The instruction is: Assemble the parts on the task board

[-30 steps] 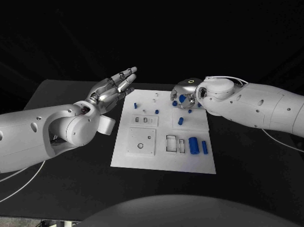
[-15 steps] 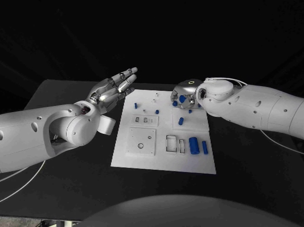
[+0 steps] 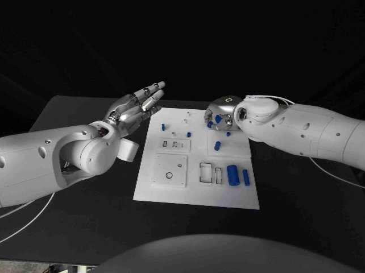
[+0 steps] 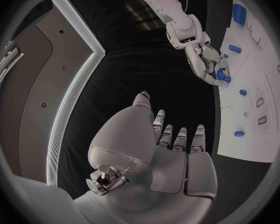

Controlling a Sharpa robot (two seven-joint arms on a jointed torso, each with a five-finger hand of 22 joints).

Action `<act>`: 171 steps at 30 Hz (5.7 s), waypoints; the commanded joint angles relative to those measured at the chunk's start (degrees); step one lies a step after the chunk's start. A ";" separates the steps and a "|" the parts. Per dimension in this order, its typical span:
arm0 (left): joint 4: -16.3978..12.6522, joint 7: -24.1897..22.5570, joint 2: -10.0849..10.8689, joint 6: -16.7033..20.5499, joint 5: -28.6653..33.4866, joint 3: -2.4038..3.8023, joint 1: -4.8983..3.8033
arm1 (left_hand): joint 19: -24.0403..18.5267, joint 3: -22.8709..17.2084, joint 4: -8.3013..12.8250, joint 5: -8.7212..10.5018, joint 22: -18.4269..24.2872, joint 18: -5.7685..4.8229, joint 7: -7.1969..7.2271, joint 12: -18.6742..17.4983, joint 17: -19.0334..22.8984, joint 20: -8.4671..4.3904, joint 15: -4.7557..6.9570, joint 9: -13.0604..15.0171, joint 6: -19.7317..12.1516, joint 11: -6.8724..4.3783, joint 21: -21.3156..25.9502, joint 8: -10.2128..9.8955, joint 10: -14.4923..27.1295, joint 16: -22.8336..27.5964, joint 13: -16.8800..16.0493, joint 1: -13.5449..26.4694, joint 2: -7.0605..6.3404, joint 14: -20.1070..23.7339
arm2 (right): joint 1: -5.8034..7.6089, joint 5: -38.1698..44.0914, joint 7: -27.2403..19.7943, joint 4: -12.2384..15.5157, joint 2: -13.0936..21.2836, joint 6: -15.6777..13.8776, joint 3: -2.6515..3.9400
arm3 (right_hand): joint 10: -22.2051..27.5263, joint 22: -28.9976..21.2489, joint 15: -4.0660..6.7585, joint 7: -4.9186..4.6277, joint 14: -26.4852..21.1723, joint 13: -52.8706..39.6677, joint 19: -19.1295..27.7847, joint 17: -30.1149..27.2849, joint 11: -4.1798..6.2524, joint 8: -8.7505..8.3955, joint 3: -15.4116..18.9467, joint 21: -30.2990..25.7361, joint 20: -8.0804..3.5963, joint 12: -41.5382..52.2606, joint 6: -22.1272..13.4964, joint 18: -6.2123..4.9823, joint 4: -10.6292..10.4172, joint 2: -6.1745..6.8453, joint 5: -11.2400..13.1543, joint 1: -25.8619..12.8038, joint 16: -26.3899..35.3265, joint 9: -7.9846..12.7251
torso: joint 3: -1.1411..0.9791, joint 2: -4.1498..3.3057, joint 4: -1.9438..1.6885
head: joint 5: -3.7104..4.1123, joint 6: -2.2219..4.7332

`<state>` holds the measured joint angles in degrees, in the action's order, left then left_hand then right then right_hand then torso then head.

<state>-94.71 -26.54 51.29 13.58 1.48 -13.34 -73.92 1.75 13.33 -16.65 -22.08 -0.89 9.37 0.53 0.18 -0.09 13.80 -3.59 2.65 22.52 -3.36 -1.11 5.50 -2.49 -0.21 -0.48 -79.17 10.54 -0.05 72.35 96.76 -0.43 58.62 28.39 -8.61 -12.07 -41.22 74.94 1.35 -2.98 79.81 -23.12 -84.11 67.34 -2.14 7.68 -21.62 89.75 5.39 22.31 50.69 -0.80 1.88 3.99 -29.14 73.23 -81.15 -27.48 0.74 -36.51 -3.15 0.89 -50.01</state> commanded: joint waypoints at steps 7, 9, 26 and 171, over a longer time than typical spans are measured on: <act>0.03 0.48 -0.17 -1.06 -0.33 0.04 0.02 | -0.09 -0.13 0.25 -0.65 -0.06 0.91 -0.35 0.38 0.09 0.48 -0.63 0.10 0.19 0.60 -0.37 0.47 -0.07 0.21 -0.09 -0.98 0.17 0.05 | -0.44 0.43 -1.34 -1.44 -0.68 -2.03 0.01 | -5.34 15.06 0.94 -0.99 -0.43 0.62 -5.89 -1.15 0.60 1.73 -1.13 0.25 -1.09 -0.07 2.67 0.80 0.66 -1.14 -0.02 1.56 0.82 -2.38 | 0.00 0.02 -0.03 | -0.09 0.01; 0.08 0.60 -0.17 -1.12 -0.33 0.04 0.03 | -0.07 -0.16 0.27 -0.75 -0.07 0.92 -0.39 0.38 0.09 0.51 -0.67 0.09 0.19 0.64 -0.40 0.49 -0.08 0.21 -0.09 -1.10 0.20 0.05 | -0.49 0.43 -1.39 -1.61 -0.72 -2.06 0.01 | -6.11 15.06 0.91 -1.15 -0.40 0.77 -5.89 -1.18 0.53 1.83 -1.35 0.25 -1.11 -0.15 2.74 0.80 0.88 -1.21 -0.37 1.93 0.86 -2.75 | 0.01 0.02 -0.01 | -0.11 0.01; 0.28 0.87 0.11 -1.30 -0.33 0.04 0.30 | 0.11 -0.34 0.35 -1.61 -0.16 0.94 -0.66 0.39 0.09 0.78 -1.00 0.08 0.18 0.92 -0.57 0.65 -0.16 0.21 -0.10 -2.02 0.37 0.05 | -0.44 -0.47 -2.04 -0.32 0.59 -5.00 0.04 | -9.97 15.06 0.80 -1.67 -0.51 1.19 -5.89 -1.86 0.36 2.27 -1.30 0.25 -1.06 -0.28 3.31 0.80 1.34 -1.07 -0.58 2.56 1.31 -4.52 | 0.02 0.04 0.05 | -0.57 0.01; -2.64 2.22 2.48 0.92 -0.33 0.06 -1.22 | 1.19 0.24 0.09 -1.92 -0.62 1.01 -1.47 0.61 -0.43 1.65 -2.22 0.28 2.07 1.78 -1.54 1.77 -1.42 -0.58 -0.32 -2.50 0.38 -1.37 | -0.08 -4.67 -1.36 -16.04 -15.12 -5.64 1.25 | -10.51 15.06 0.57 -1.97 -0.91 2.20 -5.89 -2.39 0.09 0.49 -1.57 0.25 -0.88 -3.07 2.58 0.80 1.16 -1.04 1.22 3.03 1.75 -4.77 | -0.95 -2.20 0.22 | -3.44 0.01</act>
<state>-97.30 -24.06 53.91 14.89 1.44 -13.32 -75.06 2.77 13.17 -16.50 -23.61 -1.45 9.37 -0.90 0.45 -0.47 15.24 -5.63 2.84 24.37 -1.86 -2.44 7.06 -3.61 -0.43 -0.72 -81.10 10.85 -1.27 72.46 91.60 -2.03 42.38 13.19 -16.15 -10.70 -51.26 74.90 1.85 -4.87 79.31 -21.03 -83.92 65.01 -2.04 8.50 -23.00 89.75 4.81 19.50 53.44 -0.81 3.15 2.91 -27.83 75.87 -79.62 -32.21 -0.16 -38.68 -3.01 -2.51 -50.00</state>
